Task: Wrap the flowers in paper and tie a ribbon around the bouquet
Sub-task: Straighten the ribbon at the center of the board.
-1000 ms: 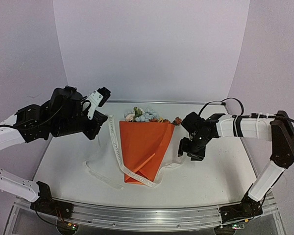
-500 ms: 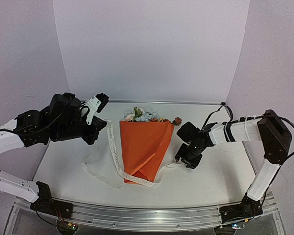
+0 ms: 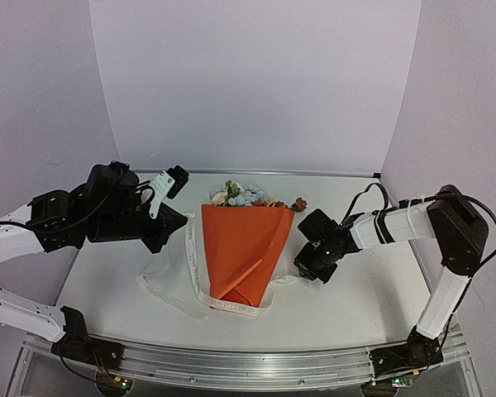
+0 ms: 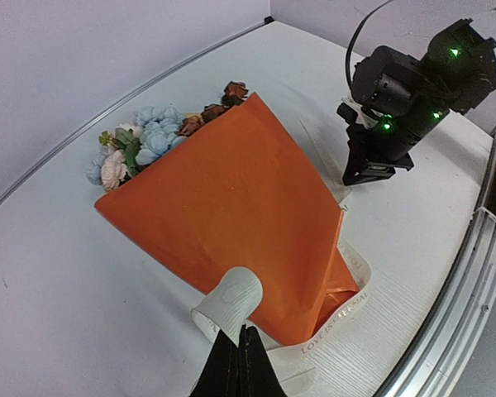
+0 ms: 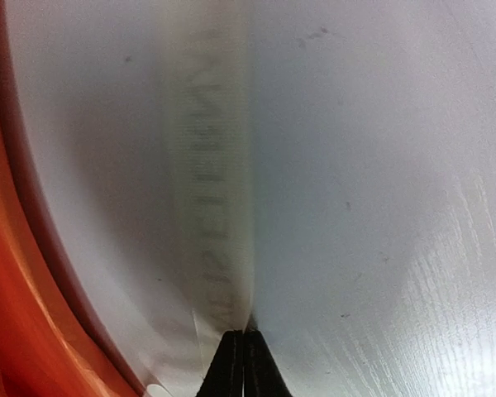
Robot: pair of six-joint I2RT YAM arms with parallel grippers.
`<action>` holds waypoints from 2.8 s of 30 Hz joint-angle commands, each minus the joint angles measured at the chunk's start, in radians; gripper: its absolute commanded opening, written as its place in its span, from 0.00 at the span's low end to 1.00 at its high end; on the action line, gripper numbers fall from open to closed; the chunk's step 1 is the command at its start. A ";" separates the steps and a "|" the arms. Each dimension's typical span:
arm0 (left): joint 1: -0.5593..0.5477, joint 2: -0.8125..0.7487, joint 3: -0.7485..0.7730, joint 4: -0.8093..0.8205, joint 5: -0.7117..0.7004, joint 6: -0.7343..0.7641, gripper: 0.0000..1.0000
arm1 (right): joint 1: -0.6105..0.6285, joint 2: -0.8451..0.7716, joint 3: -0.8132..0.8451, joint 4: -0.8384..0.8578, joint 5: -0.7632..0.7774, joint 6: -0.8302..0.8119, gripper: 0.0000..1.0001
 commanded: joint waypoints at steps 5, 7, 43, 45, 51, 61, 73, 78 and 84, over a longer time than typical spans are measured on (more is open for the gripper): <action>0.001 0.079 -0.023 0.144 0.244 -0.096 0.01 | -0.177 -0.288 -0.111 -0.201 0.209 -0.214 0.00; 0.001 0.091 -0.036 0.164 0.259 -0.135 0.03 | -0.212 -0.346 -0.106 -0.262 0.245 -0.271 0.00; 0.416 0.199 -0.361 -0.025 -0.118 -1.208 0.33 | -0.250 -0.554 0.030 -0.460 0.259 -0.554 0.00; 0.416 0.222 -0.366 -0.003 -0.092 -1.190 0.30 | -0.250 -0.555 0.031 -0.461 0.262 -0.558 0.00; 0.415 0.219 -0.415 0.000 -0.028 -1.207 0.27 | -0.251 -0.545 0.039 -0.460 0.259 -0.561 0.00; 0.415 0.239 -0.443 0.052 0.027 -1.166 0.29 | -0.250 -0.528 0.043 -0.452 0.259 -0.558 0.00; 0.419 0.326 -0.406 0.040 -0.104 -1.152 0.11 | -0.262 -0.519 0.056 -0.451 0.263 -0.574 0.00; 0.471 0.261 -0.278 -0.099 -0.341 -1.034 0.00 | -0.282 -0.546 0.091 -0.472 0.269 -0.602 0.00; 0.578 0.106 -0.081 -0.202 -0.667 -0.780 0.00 | -0.302 -0.624 0.153 -0.576 0.355 -0.666 0.00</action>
